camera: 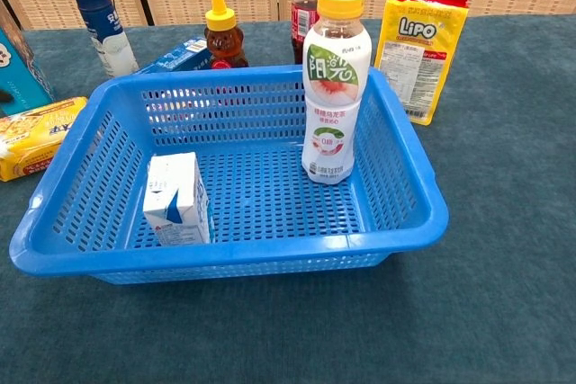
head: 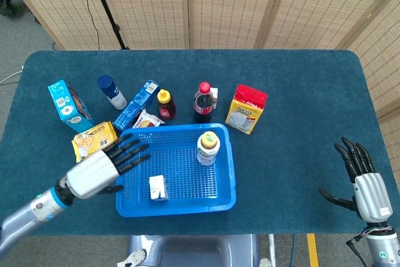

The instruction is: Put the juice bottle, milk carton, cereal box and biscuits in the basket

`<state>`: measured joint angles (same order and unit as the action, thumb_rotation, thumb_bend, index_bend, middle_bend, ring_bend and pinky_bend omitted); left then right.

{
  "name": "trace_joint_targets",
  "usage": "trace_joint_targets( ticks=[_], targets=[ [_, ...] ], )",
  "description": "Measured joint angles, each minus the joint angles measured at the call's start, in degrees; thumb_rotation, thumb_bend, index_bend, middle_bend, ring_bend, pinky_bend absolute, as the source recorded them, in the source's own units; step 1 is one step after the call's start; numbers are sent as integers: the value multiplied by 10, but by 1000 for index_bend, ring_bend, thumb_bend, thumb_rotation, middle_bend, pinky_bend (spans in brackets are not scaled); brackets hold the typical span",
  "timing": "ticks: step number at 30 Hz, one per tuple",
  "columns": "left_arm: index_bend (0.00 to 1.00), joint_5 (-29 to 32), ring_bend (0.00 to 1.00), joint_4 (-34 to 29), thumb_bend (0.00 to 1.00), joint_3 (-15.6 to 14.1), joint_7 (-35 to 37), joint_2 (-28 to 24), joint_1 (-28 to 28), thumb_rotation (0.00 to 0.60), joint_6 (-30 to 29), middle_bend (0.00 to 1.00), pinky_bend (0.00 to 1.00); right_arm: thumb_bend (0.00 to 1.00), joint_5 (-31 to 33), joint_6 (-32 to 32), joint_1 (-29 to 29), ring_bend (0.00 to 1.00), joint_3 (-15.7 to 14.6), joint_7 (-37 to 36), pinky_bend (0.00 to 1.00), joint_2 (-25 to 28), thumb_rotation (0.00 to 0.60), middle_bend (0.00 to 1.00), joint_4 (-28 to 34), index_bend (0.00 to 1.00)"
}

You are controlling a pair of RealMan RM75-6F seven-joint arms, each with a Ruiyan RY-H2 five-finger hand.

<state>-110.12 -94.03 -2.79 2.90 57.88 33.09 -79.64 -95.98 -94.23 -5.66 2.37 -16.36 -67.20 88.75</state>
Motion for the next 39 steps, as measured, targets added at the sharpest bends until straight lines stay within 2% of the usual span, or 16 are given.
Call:
trace_joint_targets(
  ticks=[4, 9, 19, 25, 31, 39],
  targets=[
    [0, 81, 0, 68, 30, 20, 66, -30, -17, 536, -20, 0, 0, 0, -3, 4, -1, 0, -2, 6, 0, -2, 600, 0, 4, 0],
    [0, 101, 0, 193, 30, 26, 97, -17, -23, 538, -13, 0, 0, 0, -4, 10, -3, 0, -3, 21, 0, -7, 600, 0, 4, 0],
    [0, 83, 0, 554, 21, 1, 235, 91, -35, 542, -25, 0, 0, 0, 12, 22, -7, 0, 6, 55, 0, -14, 600, 0, 16, 0],
    [0, 75, 0, 700, 19, -20, 287, 171, -32, 540, -11, 0, 0, 0, 21, 28, -8, 0, 10, 68, 0, -16, 600, 0, 21, 0],
    [0, 73, 0, 748, 19, -34, 310, 236, -5, 541, 26, 0, 0, 0, 27, 27, -6, 0, 12, 74, 0, -18, 600, 0, 23, 0],
    [0, 92, 0, 772, 19, -27, 304, 256, 18, 540, 37, 0, 0, 0, 31, 27, -2, 0, 13, 88, 0, -21, 600, 0, 26, 0]
  ],
)
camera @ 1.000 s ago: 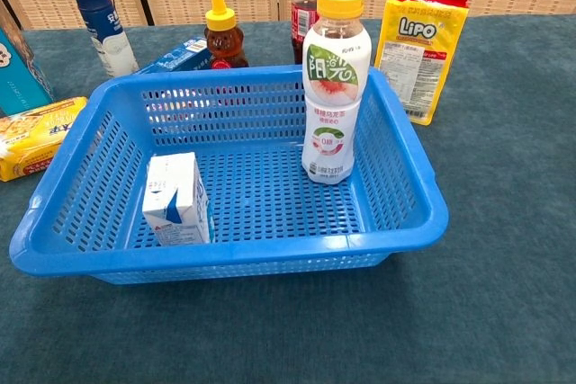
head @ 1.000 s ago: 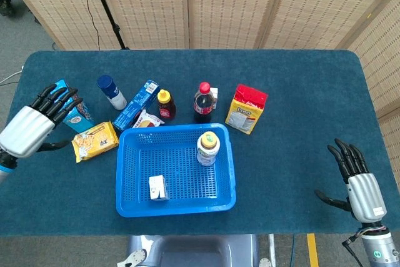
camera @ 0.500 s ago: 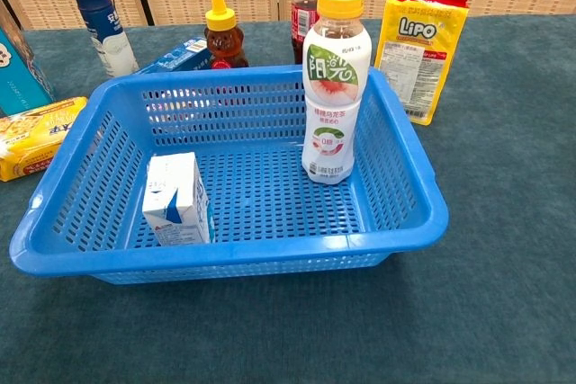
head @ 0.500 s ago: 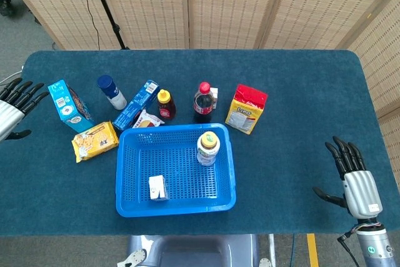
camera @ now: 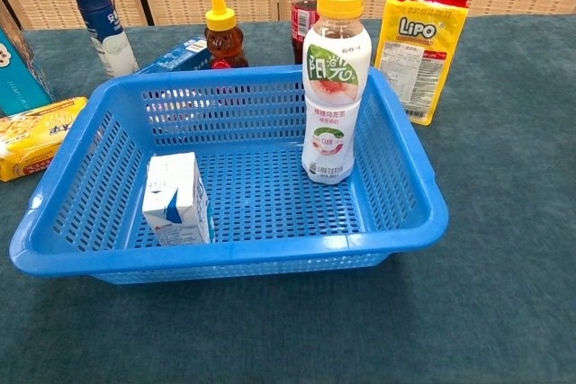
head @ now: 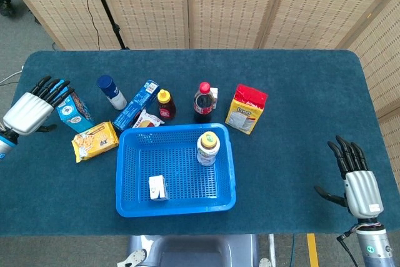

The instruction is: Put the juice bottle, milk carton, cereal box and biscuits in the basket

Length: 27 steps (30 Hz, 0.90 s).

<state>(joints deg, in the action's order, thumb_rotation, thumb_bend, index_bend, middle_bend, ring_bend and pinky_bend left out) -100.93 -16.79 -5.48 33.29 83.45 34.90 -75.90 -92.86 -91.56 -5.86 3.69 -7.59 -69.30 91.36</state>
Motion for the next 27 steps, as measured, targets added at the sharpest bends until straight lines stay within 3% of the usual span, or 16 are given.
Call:
trace_joint_targets(
  ticks=[10, 16, 18, 20, 22, 27],
  targets=[
    [0, 2, 0, 0, 19, -17, 16, 21, 22, 537, 59, 0, 7, 0, 4, 4, 2, 0, 1, 1, 0, 2, 600, 0, 7, 0],
    [17, 13, 24, -5, 80, -13, 15, 26, 30, 553, 56, 19, 230, 0, 5, 8, 2, 0, -1, -4, 0, 4, 600, 0, 10, 0],
    [114, 15, 146, -6, 152, -13, 14, 26, 31, 585, 56, 139, 361, 0, 5, 9, 2, 0, -1, -8, 0, 5, 600, 0, 12, 0],
    [289, 16, 279, -8, 235, -14, 16, 27, 31, 600, 59, 289, 448, 0, 5, 10, 2, 0, -1, -12, 0, 7, 600, 0, 14, 0],
    [430, 17, 357, -10, 308, -16, 16, 26, 31, 600, 65, 387, 486, 0, 8, 10, 3, 0, -1, -17, 0, 9, 600, 0, 17, 0],
    [613, 27, 539, -18, 486, -13, 16, 26, 29, 600, 69, 597, 574, 0, 12, 6, 5, 0, 3, -21, 0, 13, 600, 0, 21, 0]
  ],
)
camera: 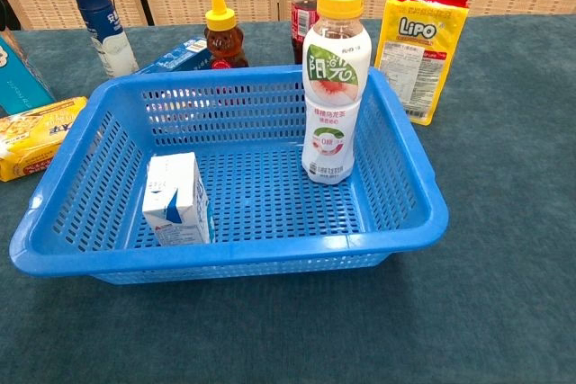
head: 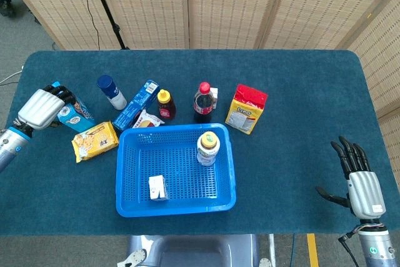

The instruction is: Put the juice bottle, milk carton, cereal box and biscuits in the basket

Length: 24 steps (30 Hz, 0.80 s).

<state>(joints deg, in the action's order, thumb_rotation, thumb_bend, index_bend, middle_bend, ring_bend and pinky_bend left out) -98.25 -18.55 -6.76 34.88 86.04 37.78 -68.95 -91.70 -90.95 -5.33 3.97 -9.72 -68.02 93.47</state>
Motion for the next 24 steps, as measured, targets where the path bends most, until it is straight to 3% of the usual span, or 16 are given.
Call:
trace_joint_targets(
  ticks=[3, 9, 15, 19, 24],
  targets=[
    [663, 5, 573, -1, 537, 4, -3, -3, -2, 600, -10, 638, 593, 0, 1, 1, 0, 0, 0, -3, 0, 1, 600, 0, 1, 0],
    [672, 14, 576, -13, 541, 16, 6, -23, -10, 600, -63, 643, 594, 0, -2, 4, -1, 0, 0, -7, 0, 2, 600, 0, 2, 0],
    [672, 10, 565, -55, 534, 23, 3, -73, -23, 600, -172, 642, 594, 0, -2, 4, 0, 0, 0, -11, 0, 4, 600, 0, 4, 0],
    [672, -5, 563, -128, 529, 28, -18, -118, -27, 600, -259, 642, 594, 0, -2, 4, -1, 0, 1, -15, 0, 6, 600, 0, 6, 0],
    [672, -39, 562, -250, 524, 32, -67, -164, -21, 600, -326, 642, 594, 0, -2, 6, -1, 0, 1, -19, 0, 8, 600, 0, 6, 0]
  ],
)
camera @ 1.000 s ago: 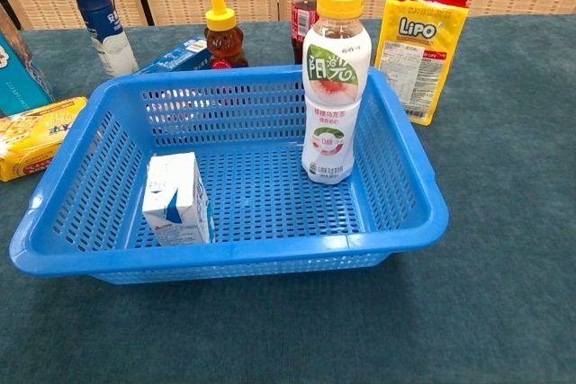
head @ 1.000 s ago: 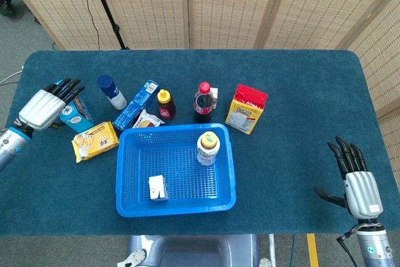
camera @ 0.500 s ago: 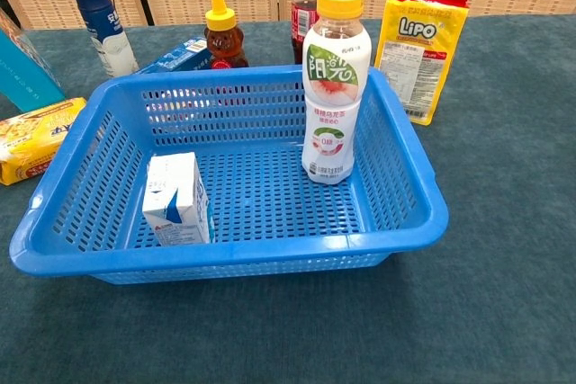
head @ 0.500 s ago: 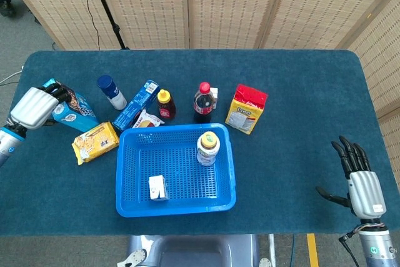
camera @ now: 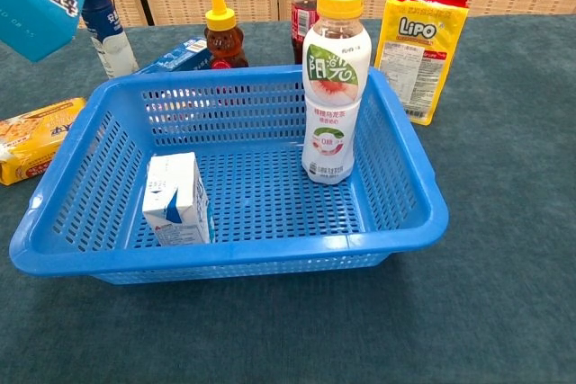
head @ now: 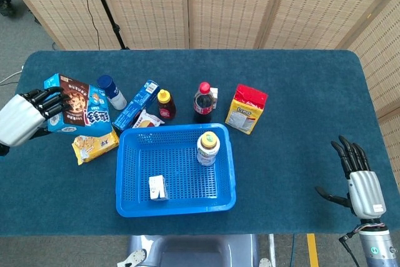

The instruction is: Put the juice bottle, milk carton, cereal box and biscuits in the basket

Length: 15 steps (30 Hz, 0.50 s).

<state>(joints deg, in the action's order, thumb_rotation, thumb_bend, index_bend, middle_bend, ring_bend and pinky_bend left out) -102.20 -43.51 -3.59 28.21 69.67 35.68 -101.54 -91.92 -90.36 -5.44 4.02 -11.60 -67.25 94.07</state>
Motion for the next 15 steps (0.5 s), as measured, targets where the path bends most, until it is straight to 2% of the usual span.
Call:
trace_joint_targets(
  ticks=[6, 10, 15],
  targets=[
    [672, -54, 561, -194, 521, 4, -105, -48, 28, 600, -8, 642, 594, 0, 2, 3, -2, 0, 2, -12, 0, 4, 600, 0, -2, 0],
    [672, -78, 561, -332, 521, 13, -194, -64, 59, 600, 49, 642, 594, 0, 4, 6, -2, 0, 2, -24, 0, 9, 600, 0, -4, 0],
    [672, -85, 562, -411, 519, 28, -267, -57, 93, 600, 145, 642, 594, 0, 5, 10, -3, 0, 1, -32, 0, 12, 600, 0, -7, 0]
  ],
)
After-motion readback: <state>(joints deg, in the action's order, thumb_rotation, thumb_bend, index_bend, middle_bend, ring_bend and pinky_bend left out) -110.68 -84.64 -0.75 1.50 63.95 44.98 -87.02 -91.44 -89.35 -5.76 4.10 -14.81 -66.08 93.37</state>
